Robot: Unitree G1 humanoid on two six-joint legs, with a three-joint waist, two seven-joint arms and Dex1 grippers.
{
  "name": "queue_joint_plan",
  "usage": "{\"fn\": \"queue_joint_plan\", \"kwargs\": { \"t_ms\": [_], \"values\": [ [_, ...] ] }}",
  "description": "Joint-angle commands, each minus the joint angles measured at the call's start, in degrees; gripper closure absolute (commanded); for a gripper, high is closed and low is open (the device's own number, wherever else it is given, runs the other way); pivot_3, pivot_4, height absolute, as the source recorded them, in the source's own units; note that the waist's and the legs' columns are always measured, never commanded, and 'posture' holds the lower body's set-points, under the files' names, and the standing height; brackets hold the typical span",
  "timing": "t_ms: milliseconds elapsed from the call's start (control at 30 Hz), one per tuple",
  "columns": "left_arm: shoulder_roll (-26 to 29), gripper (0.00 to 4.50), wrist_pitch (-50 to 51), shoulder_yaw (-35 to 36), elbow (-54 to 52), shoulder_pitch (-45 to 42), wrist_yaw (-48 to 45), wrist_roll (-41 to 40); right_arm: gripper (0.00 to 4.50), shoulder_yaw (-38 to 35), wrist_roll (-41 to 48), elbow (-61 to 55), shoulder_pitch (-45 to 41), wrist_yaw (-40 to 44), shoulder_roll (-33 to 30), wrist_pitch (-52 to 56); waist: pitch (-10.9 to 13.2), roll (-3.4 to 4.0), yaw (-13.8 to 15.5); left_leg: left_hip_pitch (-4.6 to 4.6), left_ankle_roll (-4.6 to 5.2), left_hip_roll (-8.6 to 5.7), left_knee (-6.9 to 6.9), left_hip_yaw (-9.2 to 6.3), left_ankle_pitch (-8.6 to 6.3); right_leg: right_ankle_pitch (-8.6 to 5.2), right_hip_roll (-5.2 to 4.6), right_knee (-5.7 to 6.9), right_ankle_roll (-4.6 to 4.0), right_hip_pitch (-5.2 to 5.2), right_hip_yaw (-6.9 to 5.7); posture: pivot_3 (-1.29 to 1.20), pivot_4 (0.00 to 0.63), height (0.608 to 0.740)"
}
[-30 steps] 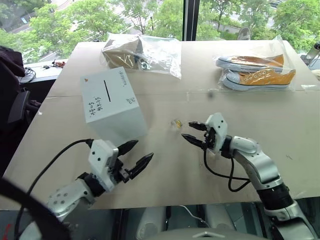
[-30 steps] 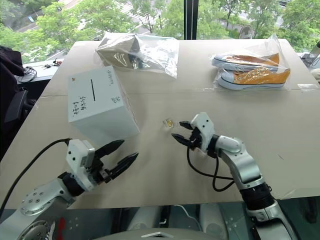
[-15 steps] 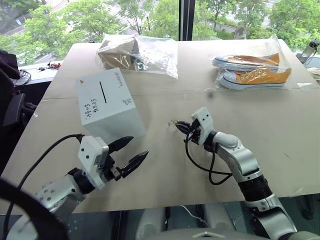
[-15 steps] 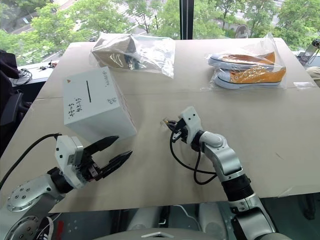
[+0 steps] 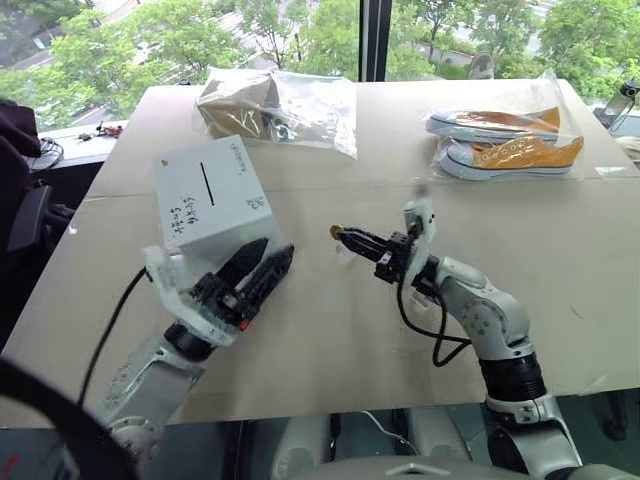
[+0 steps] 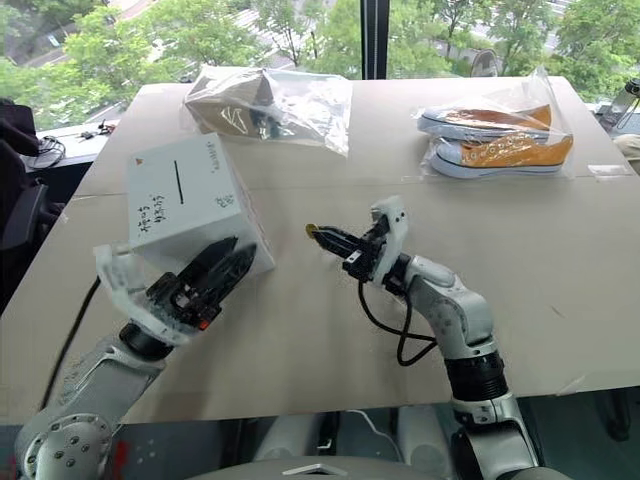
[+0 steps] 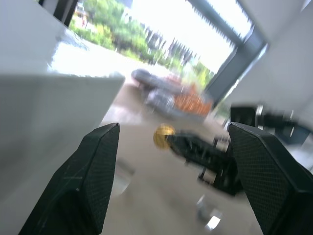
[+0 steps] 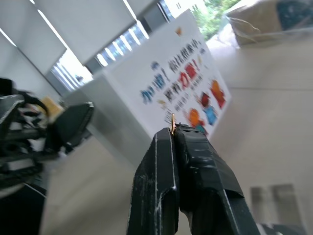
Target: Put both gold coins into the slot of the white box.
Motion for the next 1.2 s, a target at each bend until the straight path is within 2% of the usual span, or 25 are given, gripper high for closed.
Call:
{"fn": "queue_joint_plan", "kwargs": {
  "t_ms": [33,200,367,400,433,533,733,1100,1133,1167,1200],
  "values": [
    [-2.15,0.9,-0.44,-1.32,-0.27,-2.07,2.95,-9.66,4.42,-2.29,11.64,-4.65,-2.29,1.55,1.66,4.85,0.0,-0.01,-0.02,0.0,0.0,0.0,0.0,-0.01,0.0,0.0,0.01,0.0,0.0,0.0,-0.01,0.0,0.15,0.74],
    [-2.92,0.9,0.73,-3.43,-0.29,-3.14,2.42,-19.17,4.42,-2.85,19.92,-4.27,-4.32,0.73,2.47,9.1,0.0,0.0,-0.11,0.02,0.0,-0.01,0.0,0.01,0.0,0.0,0.14,0.02,-0.01,0.0,0.01,0.0,0.15,0.74],
    [-4.48,0.9,0.54,-7.09,-0.6,-3.8,-0.09,-20.25,4.42,-2.39,25.07,-3.74,-5.92,-0.86,4.07,11.15,0.0,0.0,-0.13,0.03,0.01,-0.04,0.0,0.08,0.0,-0.01,0.35,0.02,-0.01,0.0,-0.04,0.0,0.15,0.74],
    [-4.89,1.41,0.25,-7.5,-0.59,-4.1,-0.26,-20.18,4.5,-1.99,25.18,-3.81,-5.94,-0.86,4.0,11.34,0.0,0.0,-0.12,0.03,0.0,-0.04,0.0,0.09,0.0,-0.01,0.37,0.02,-0.01,0.0,-0.05,0.0,0.15,0.74],
    [-5.16,1.68,0.04,-7.75,-0.55,-4.34,-0.39,-20.1,4.5,-1.7,25.26,-3.83,-5.98,-0.88,3.89,11.45,0.0,0.0,-0.05,0.03,0.01,-0.04,0.0,0.09,0.0,-0.01,0.38,0.02,-0.01,0.0,-0.07,0.0,0.15,0.74],
    [-5.77,2.97,-0.67,-8.15,-0.44,-5.0,-1.03,-19.45,4.5,-0.83,25.39,-3.9,-5.77,-0.99,3.67,11.54,0.0,0.0,-0.06,0.03,0.0,-0.05,0.01,0.1,0.01,-0.01,0.4,0.02,-0.01,0.0,-0.08,0.0,0.15,0.74],
    [-7.32,2.97,-2.96,-7.52,-1.11,-5.44,-1.6,-18.65,4.5,-0.37,25.62,-3.73,-5.72,-1.35,3.14,11.63,0.0,0.0,-0.14,0.03,0.0,-0.03,0.01,0.09,0.01,-0.01,0.47,0.02,-0.02,0.0,-0.06,0.0,0.15,0.74],
    [-6.6,2.97,-2.19,-9.92,-2.0,-4.5,-2.83,-16.56,4.5,0.05,25.44,-3.78,-5.73,-1.68,2.85,12.02,0.0,0.0,-0.13,0.03,0.01,-0.03,0.01,0.11,0.01,-0.01,0.47,0.02,-0.02,0.0,-0.04,0.0,0.15,0.74],
    [-6.57,3.47,-2.2,-10.07,-2.04,-4.44,-3.06,-16.45,4.5,0.08,25.46,-3.8,-5.73,-1.71,2.83,12.06,0.0,0.0,-0.14,0.03,0.01,-0.03,0.01,0.11,0.01,-0.01,0.47,0.02,-0.02,0.0,-0.03,0.0,0.15,0.74],
    [-6.63,3.74,-2.3,-10.16,-2.05,-4.43,-3.27,-16.43,4.5,0.14,25.47,-3.83,-5.73,-1.73,2.78,12.12,0.0,0.0,-0.13,0.03,0.01,-0.03,0.01,0.11,0.01,-0.01,0.47,0.02,-0.01,0.0,-0.03,0.0,0.15,0.74],
    [-6.63,4.19,-2.37,-10.24,-2.06,-4.41,-3.47,-16.39,4.5,0.22,25.45,-3.84,-5.75,-1.72,2.73,12.16,0.0,0.0,-0.12,0.03,0.01,-0.03,0.01,0.11,0.01,-0.01,0.47,0.02,-0.01,0.0,-0.03,0.0,0.15,0.74]
  ]
}}
